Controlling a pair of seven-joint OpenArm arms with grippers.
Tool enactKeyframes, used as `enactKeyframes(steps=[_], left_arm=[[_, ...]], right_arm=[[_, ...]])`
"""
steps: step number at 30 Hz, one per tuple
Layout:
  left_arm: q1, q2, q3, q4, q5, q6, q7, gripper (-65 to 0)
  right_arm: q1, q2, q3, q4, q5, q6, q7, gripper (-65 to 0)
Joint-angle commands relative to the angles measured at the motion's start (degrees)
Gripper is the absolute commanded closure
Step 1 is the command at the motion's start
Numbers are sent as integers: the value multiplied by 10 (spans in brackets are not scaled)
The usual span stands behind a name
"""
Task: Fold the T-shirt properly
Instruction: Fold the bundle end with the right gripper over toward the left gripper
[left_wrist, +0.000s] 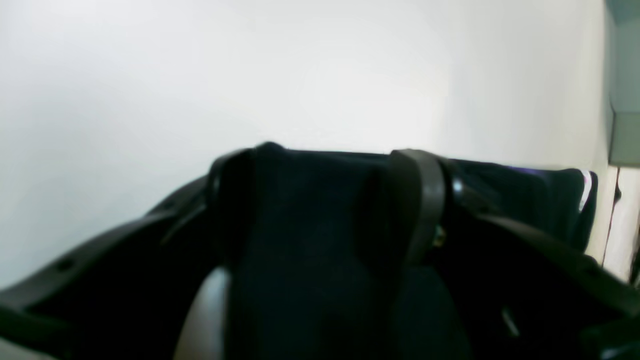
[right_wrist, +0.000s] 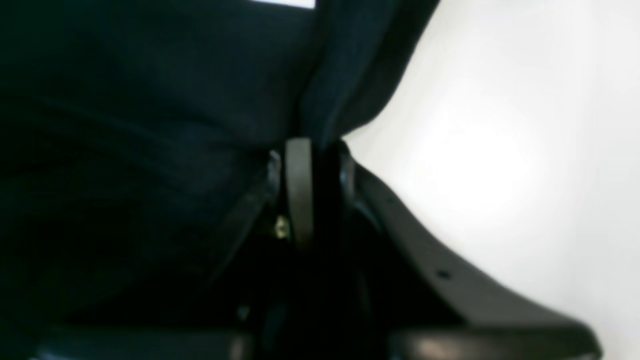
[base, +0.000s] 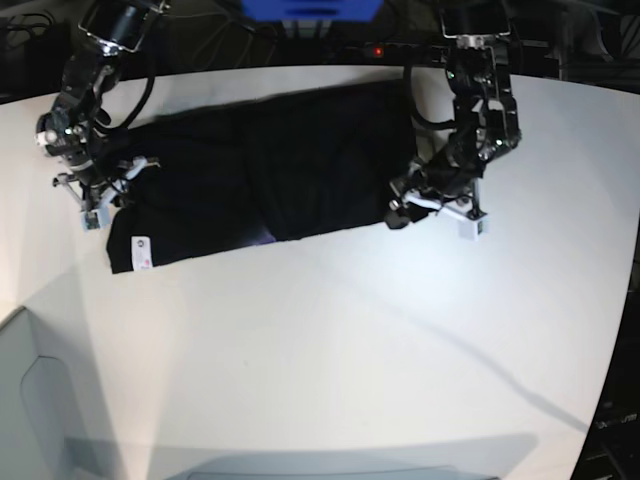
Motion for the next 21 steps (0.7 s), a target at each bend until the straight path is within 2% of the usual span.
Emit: enactKeyframes(steps=[1,10,12,16,21], left_arm=[[-7,1,0,-6,8,6,20,-399],[-50,6,0,-41,7,7,20,-399],[-50,6,0,-41,7,7,20,-399],[-50,6,0,-41,8,7,20,-399],[-50,6,0,-41,8,7,20,-399]], right_arm=[[-2,-1,4,32,5,5,8,0],[-29,-69,-3,197,6,5,7,0],[-30,-88,-22,220,6,5,5,0],[-54,-111,-87,236,5,5,4,0],[-88,-126,-239,236,5,5,8,0]])
